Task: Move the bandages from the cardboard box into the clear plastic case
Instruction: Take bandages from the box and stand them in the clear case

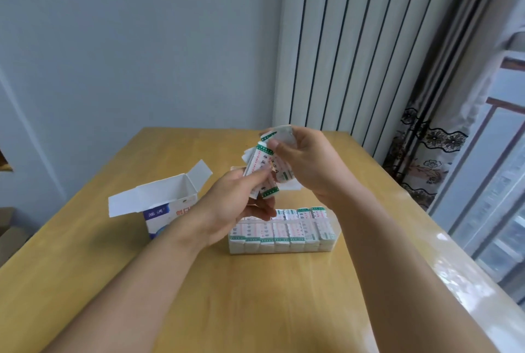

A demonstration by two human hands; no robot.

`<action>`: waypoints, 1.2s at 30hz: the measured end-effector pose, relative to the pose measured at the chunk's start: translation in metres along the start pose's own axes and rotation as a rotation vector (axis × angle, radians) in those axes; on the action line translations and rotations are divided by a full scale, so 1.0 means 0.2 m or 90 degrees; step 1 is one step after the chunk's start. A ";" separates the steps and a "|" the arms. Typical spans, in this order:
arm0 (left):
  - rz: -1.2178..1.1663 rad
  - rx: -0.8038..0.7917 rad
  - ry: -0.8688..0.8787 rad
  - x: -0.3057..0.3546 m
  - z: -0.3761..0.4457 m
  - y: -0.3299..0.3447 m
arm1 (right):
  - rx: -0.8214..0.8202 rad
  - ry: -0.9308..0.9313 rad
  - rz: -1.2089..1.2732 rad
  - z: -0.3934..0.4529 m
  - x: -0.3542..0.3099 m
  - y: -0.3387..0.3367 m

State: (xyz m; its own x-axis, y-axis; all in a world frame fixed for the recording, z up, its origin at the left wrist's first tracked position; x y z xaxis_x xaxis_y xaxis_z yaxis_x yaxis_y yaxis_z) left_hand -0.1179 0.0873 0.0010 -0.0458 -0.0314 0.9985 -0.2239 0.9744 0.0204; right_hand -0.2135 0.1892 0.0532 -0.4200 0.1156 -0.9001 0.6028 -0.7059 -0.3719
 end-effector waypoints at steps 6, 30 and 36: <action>-0.030 0.047 0.005 -0.01 0.03 -0.06 | -0.052 0.019 -0.016 0.05 0.06 0.03; -0.399 0.010 -0.019 -0.01 0.05 -0.09 | 0.072 -0.397 -0.429 -0.01 -0.07 0.06; -0.438 -0.018 -0.036 0.00 0.05 -0.10 | -0.040 -0.390 -0.473 -0.02 -0.08 0.15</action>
State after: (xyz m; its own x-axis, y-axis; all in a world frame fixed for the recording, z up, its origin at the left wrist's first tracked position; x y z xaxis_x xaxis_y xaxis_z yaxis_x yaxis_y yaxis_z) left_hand -0.1236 0.0654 -0.0001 0.0459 -0.6555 0.7538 -0.1944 0.7343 0.6504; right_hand -0.1870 0.1693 0.0553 -0.9795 0.1206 -0.1612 0.0672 -0.5591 -0.8264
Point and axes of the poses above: each hand's wrist, its own z-axis towards the middle knuckle, its own y-axis out of the palm, x = y × z, the point moved 4 cm from there along z, towards the middle knuckle, and after that the axes turned 5 degrees about -x, right-handed, at the moved point
